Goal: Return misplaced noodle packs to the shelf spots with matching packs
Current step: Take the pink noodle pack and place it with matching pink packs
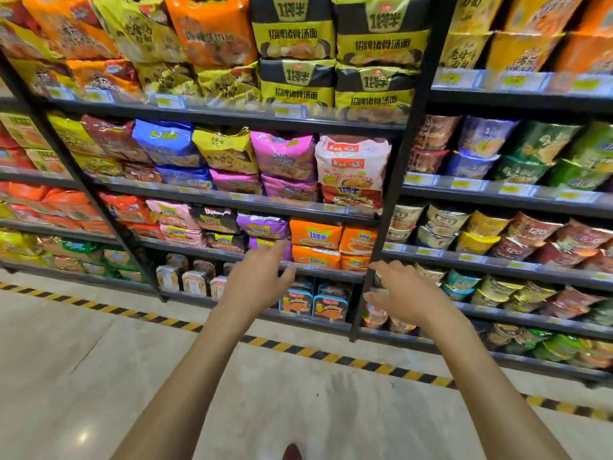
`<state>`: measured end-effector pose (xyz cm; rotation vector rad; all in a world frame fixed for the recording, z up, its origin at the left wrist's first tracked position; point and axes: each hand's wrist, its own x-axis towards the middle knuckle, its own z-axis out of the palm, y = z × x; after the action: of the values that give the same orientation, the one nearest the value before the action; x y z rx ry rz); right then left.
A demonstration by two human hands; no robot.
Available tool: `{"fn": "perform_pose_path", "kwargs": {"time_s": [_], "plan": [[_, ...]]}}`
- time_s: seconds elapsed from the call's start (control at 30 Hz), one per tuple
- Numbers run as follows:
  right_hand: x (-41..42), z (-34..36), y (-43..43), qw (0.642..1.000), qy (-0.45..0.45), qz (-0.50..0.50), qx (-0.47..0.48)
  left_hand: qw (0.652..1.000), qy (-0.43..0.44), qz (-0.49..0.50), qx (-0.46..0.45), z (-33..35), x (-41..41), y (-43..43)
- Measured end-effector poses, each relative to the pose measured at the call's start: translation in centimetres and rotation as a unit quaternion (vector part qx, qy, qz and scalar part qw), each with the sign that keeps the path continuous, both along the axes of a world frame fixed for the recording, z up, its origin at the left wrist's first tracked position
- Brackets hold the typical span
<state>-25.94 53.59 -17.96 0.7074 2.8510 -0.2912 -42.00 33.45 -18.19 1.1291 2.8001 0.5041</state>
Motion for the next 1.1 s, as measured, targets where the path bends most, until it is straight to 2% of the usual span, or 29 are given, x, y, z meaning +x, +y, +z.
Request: {"fn": "perform_pose_path", "kwargs": {"time_s": [0.17, 0.3, 0.5, 0.67, 0.73, 0.83, 0.97, 1.1], "plan": [[-6.6, 0.0, 4.4, 0.999, 0.015, -0.033, -0.002, 1.0, 0.016, -0.008, 0.022, -0.1, -7.9, 4.6], [-10.3, -0.9, 7.2, 0.998, 0.015, -0.059, -0.012, 0.999, 0.033, -0.029, -0.004, -0.8, -12.3, 8.7], [-15.0, -2.0, 12.3, 0.997, -0.005, -0.083, -0.005, 0.996, 0.015, -0.061, -0.06, -2.7, -17.4, 15.0], [-18.2, -2.6, 16.5, 0.997, 0.017, -0.08, 0.009, 0.998, -0.004, -0.064, -0.03, -4.2, -20.9, 19.3], [-19.5, -3.0, 18.1, 0.995, 0.051, -0.08, 0.018, 0.998, -0.007, -0.056, -0.016, -4.6, -22.1, 20.8], [-20.8, -4.0, 19.9, 0.984, 0.157, -0.081, 0.008, 0.997, -0.033, -0.042, 0.05, -5.6, -23.5, 22.8], [-22.1, -5.7, 21.3, 0.943, 0.297, -0.131, -0.069, 0.979, -0.05, -0.047, 0.192, -7.0, -24.8, 25.2], [-23.0, -8.0, 22.1, 0.898, 0.393, -0.147, -0.135, 0.955, -0.072, -0.068, 0.279, -8.8, -25.3, 27.2]]}}
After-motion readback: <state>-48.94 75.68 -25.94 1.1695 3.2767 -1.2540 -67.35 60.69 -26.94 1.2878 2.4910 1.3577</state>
